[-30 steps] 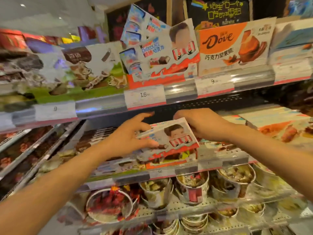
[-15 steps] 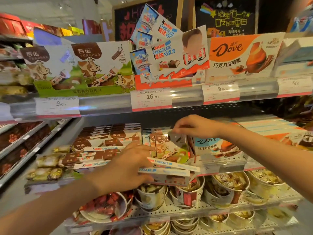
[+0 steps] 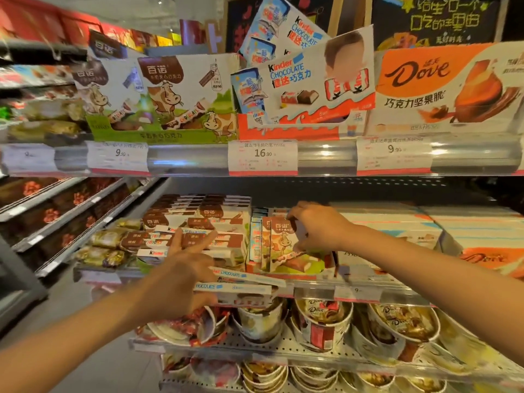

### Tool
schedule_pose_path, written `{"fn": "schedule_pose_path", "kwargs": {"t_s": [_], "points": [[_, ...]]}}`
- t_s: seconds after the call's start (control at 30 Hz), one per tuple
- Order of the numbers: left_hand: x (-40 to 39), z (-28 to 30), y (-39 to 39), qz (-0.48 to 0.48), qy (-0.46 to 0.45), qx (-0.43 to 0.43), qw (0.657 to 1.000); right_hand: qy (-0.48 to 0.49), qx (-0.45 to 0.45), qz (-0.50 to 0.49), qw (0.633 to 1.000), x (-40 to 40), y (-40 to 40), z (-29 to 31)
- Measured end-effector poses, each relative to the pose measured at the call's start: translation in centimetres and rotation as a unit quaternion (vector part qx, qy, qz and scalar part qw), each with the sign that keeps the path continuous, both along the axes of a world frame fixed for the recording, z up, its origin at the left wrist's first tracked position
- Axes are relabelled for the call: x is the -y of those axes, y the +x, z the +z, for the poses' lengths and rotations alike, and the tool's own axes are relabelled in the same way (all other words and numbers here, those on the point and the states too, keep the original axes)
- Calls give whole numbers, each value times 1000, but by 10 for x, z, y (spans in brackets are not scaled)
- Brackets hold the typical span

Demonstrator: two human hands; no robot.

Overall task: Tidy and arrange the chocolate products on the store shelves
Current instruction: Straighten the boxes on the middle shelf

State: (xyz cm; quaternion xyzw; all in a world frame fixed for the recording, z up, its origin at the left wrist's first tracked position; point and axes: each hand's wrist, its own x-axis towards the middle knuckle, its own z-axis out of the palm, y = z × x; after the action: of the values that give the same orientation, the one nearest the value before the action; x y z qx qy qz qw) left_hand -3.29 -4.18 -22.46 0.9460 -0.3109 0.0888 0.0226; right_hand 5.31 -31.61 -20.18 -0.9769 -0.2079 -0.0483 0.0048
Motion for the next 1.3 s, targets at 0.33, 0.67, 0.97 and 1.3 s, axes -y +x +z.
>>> {"fn": "schedule_pose_path", "kwargs": {"t_s": [0.33,0.67,0.97,1.3], "points": [[-29,8,7,47,-32,-29,998,53,-21,-40,998,-7,3,8],[-56,17,25,-19,14,-68,997,51,-96,-97,989,-14,3,15],[-58,25,38,-27,19,-99,995,97,-155,-50,982,-8,-4,21],[-72,22,32,-49,51,-99,993,342,-55,-30,938,-13,-25,57]]}}
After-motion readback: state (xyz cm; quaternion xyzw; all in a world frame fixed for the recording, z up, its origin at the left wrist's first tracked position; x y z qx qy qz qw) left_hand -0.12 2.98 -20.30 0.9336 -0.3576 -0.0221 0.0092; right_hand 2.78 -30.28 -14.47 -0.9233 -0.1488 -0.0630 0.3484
